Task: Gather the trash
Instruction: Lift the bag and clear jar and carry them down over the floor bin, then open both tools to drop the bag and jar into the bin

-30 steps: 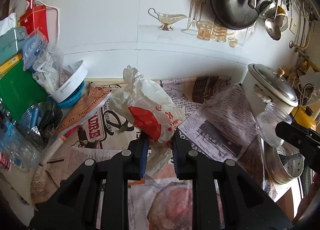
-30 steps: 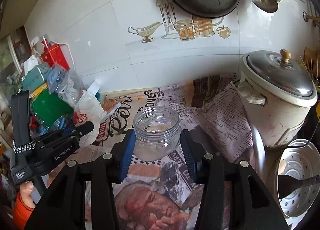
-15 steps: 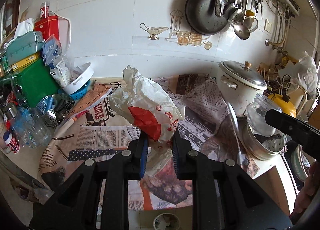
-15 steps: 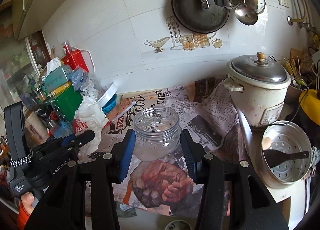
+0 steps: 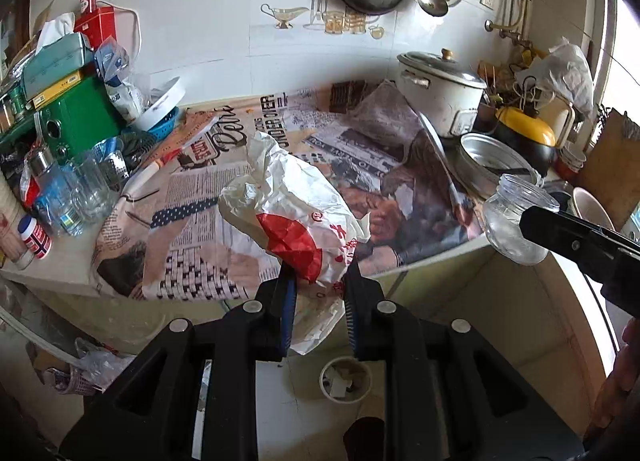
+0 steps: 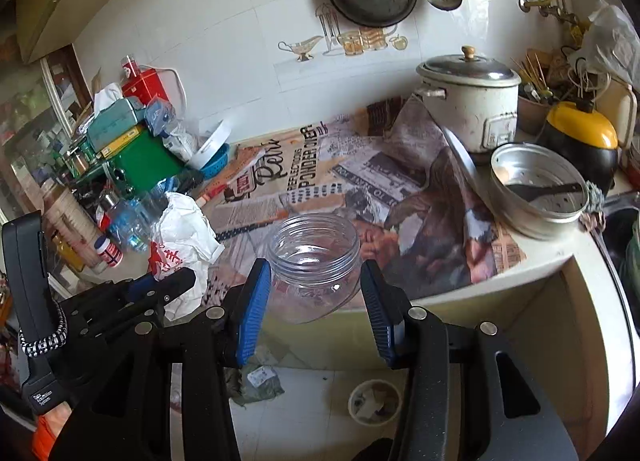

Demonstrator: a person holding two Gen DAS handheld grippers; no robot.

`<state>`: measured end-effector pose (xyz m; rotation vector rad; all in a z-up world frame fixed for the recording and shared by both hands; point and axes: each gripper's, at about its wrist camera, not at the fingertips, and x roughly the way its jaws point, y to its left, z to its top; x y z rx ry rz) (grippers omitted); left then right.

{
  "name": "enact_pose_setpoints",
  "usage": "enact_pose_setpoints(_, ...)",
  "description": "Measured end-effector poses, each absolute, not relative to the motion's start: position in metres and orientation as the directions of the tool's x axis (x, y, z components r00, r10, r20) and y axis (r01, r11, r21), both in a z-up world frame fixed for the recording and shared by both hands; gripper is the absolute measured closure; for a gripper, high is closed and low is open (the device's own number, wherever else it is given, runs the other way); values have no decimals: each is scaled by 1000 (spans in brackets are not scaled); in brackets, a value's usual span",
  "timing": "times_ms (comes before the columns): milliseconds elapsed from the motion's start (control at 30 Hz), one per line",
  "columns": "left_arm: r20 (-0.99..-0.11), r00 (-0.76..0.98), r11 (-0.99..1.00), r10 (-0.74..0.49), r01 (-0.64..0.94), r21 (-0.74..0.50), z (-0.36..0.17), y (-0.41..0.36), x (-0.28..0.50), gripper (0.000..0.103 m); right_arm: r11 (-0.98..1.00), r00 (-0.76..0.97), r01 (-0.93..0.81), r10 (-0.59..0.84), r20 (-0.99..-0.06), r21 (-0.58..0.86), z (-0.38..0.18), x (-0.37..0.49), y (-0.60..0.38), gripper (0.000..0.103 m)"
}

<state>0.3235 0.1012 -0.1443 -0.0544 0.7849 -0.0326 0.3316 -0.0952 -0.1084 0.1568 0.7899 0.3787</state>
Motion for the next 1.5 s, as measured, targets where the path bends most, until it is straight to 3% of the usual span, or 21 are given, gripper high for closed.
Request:
enact_pose_setpoints(367, -823, 558, 994, -105, 40, -100, -216, 76, 290, 82, 936, 541, -209, 351, -765, 282, -159, 294, -108, 60)
enact_pose_setpoints(700, -880, 472, 992, -56, -73, -102, -307, 54, 293, 82, 938, 431, -230, 336, -837, 258, -251, 305, -133, 60)
enact_pose_setpoints(1233, -943, 332, 972, -34, -208, -108, -536, 59, 310, 82, 929, 187, -231, 335, -924, 290, -496, 349, -131, 60)
enact_pose_setpoints(1500, -954, 297, 962, -39, -247, -117, -598, 70, 320, 82, 922, 145, -300, 296, -944, 243, -555, 369, -97, 58)
